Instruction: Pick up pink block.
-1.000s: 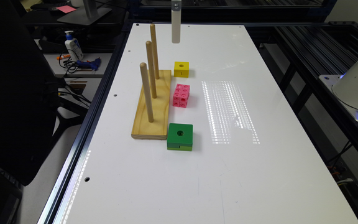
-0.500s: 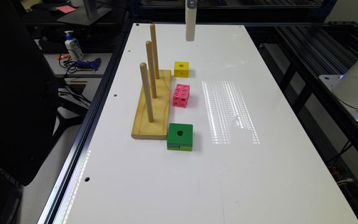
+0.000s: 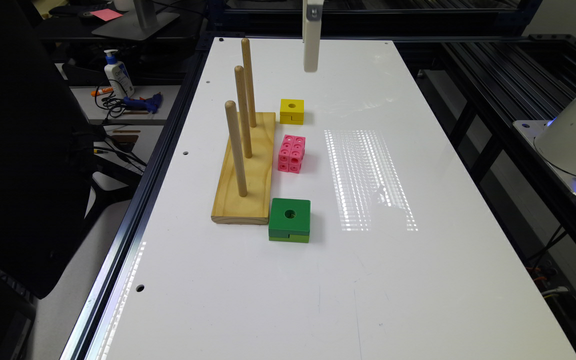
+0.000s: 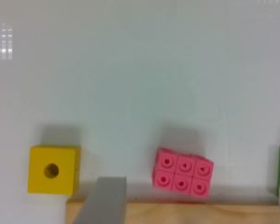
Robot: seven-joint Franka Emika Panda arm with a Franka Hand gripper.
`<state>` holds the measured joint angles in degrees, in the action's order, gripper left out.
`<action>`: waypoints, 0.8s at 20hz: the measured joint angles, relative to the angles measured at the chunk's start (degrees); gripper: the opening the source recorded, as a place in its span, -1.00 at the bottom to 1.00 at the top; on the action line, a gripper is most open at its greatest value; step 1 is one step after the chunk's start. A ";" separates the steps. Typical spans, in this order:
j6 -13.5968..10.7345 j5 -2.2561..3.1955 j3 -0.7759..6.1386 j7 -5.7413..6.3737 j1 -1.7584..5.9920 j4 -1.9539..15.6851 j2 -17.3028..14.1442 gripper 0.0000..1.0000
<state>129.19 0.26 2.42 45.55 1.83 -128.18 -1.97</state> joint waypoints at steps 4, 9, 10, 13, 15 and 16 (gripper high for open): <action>3.92 0.00 0.00 0.00 0.01 -1.80 -1.65 1.00; 4.24 0.00 0.00 0.00 0.01 -1.80 -1.80 1.00; 4.24 0.00 0.00 0.00 0.01 -1.85 -1.85 1.00; 5.53 0.00 0.00 0.00 0.01 -2.42 -2.94 1.00; 7.55 0.00 0.00 0.00 0.01 -2.92 -4.37 1.00; 8.28 0.00 0.00 0.00 0.01 -2.98 -5.02 1.00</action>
<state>137.47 0.26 2.42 45.55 1.84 -131.15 -6.99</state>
